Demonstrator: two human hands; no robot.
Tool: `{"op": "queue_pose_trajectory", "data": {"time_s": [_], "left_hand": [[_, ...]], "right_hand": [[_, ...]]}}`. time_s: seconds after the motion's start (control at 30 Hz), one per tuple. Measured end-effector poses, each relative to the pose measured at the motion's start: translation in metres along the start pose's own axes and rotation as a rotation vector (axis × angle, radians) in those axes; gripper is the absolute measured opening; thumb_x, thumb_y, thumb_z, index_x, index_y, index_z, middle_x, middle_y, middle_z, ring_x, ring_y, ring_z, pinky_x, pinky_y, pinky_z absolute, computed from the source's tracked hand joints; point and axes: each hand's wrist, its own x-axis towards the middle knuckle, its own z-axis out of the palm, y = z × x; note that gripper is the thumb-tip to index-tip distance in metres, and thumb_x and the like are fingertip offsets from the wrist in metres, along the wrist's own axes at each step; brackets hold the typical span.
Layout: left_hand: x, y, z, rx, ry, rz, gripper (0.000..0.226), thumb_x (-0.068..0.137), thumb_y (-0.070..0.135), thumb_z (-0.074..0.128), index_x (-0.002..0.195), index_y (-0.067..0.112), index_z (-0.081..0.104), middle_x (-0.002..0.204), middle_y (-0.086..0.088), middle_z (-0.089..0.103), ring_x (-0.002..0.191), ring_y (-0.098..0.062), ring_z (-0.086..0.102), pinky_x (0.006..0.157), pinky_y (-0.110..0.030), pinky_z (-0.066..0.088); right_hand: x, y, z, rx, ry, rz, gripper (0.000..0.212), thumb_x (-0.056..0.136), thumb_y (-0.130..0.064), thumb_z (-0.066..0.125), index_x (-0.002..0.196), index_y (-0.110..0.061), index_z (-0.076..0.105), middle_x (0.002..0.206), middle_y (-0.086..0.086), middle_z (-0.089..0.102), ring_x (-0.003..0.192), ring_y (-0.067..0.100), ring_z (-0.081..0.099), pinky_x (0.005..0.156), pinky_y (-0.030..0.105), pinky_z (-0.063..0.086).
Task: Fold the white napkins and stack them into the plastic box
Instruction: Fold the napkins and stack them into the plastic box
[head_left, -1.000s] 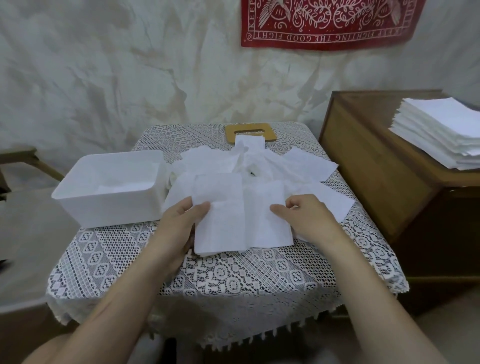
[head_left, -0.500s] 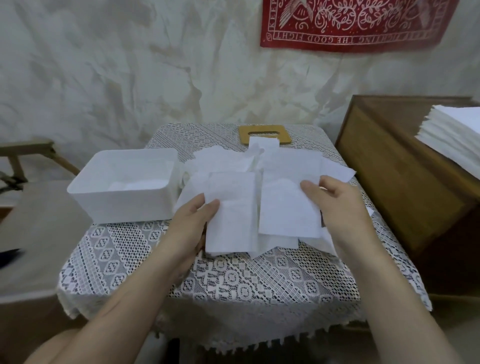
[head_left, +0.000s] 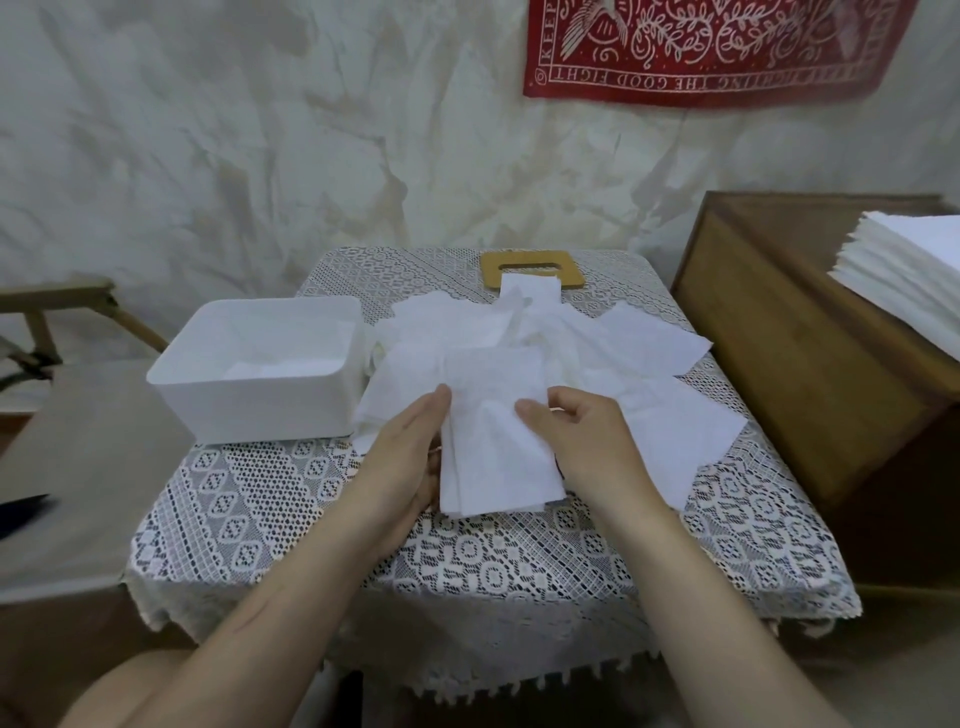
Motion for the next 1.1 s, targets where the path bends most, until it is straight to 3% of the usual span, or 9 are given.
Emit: {"op": "queue_pose_trajectory", "data": {"time_s": [0.17,0.27,0.47,0.57,0.63,0.73,0.87,0.97,1.1], "left_hand": [[-0.002,0.001,0.000,-0.009,-0.004,0.020,0.023,0.105,0.030,0.053,0.116,0.017,0.068,0.108,0.002,0.080,0.099,-0.014,0.076,0.080,-0.031,0.061],[-0.001,0.000,-0.002,0.007,-0.011,0.036,0.023,0.105,0.026,0.055,0.121,0.015,0.067,0.111,-0.001,0.079,0.100,-0.018,0.076,0.079,-0.033,0.062],[-0.001,-0.002,-0.001,0.007,-0.027,0.055,0.024,0.104,0.013,0.055,0.126,0.014,0.067,0.116,-0.003,0.078,0.102,-0.018,0.076,0.076,-0.029,0.062],[0.000,-0.002,-0.002,0.000,-0.029,0.052,0.025,0.104,0.012,0.055,0.125,0.013,0.067,0.116,-0.004,0.078,0.105,-0.020,0.075,0.078,-0.032,0.063],[0.000,-0.001,-0.003,-0.008,-0.026,0.047,0.024,0.103,0.012,0.056,0.124,0.012,0.068,0.115,-0.005,0.078,0.103,-0.021,0.076,0.076,-0.032,0.063],[0.000,-0.001,-0.003,0.018,-0.029,0.051,0.022,0.103,0.013,0.056,0.121,0.012,0.068,0.111,-0.005,0.079,0.096,-0.020,0.077,0.068,-0.029,0.061],[0.001,-0.002,-0.004,0.087,-0.031,0.078,0.023,0.100,0.014,0.062,0.122,0.018,0.067,0.111,-0.005,0.079,0.099,-0.024,0.077,0.077,-0.038,0.063],[0.000,-0.004,-0.004,0.163,-0.022,0.118,0.026,0.098,0.015,0.066,0.123,0.019,0.068,0.108,-0.005,0.080,0.098,-0.024,0.077,0.084,-0.039,0.063],[0.002,-0.007,-0.009,0.223,0.042,0.136,0.017,0.098,0.017,0.067,0.114,0.018,0.074,0.106,-0.001,0.080,0.098,-0.023,0.077,0.084,-0.042,0.062]], "right_hand": [[0.002,0.000,0.003,0.065,-0.028,0.084,0.029,0.097,-0.023,0.067,0.099,0.005,0.067,0.100,0.026,0.071,0.077,0.025,0.067,0.068,0.038,0.048],[0.001,-0.002,0.004,0.087,-0.046,0.103,0.017,0.098,-0.021,0.066,0.096,-0.007,0.074,0.092,0.016,0.076,0.078,0.025,0.072,0.061,0.035,0.054],[0.003,0.001,0.004,-0.145,0.058,-0.051,0.012,0.088,-0.039,0.072,0.087,-0.027,0.072,0.081,-0.001,0.075,0.082,0.026,0.074,0.075,0.056,0.060],[0.007,0.001,-0.003,-0.181,0.149,-0.042,0.014,0.086,-0.043,0.075,0.094,-0.034,0.067,0.085,-0.006,0.070,0.079,0.019,0.069,0.073,0.043,0.057],[0.006,-0.001,-0.008,-0.139,0.061,0.070,0.026,0.086,-0.048,0.076,0.104,-0.031,0.066,0.092,-0.005,0.071,0.075,0.012,0.069,0.065,0.032,0.052],[-0.004,-0.004,-0.008,-0.045,-0.146,0.188,0.027,0.092,-0.040,0.073,0.108,-0.018,0.070,0.078,-0.005,0.069,0.044,-0.001,0.055,0.043,0.015,0.038],[-0.003,-0.002,-0.007,0.064,-0.108,0.129,0.012,0.097,-0.019,0.069,0.100,-0.008,0.071,0.060,-0.012,0.066,0.040,-0.002,0.053,0.040,0.015,0.038],[0.000,0.002,-0.005,0.032,-0.089,0.110,0.016,0.094,-0.023,0.072,0.099,-0.008,0.073,0.079,-0.004,0.077,0.057,0.004,0.066,0.055,0.026,0.049],[0.004,0.007,-0.009,-0.072,-0.057,0.061,0.020,0.096,-0.021,0.069,0.079,-0.010,0.070,0.058,-0.011,0.063,0.045,-0.001,0.050,0.051,0.018,0.037]]}}
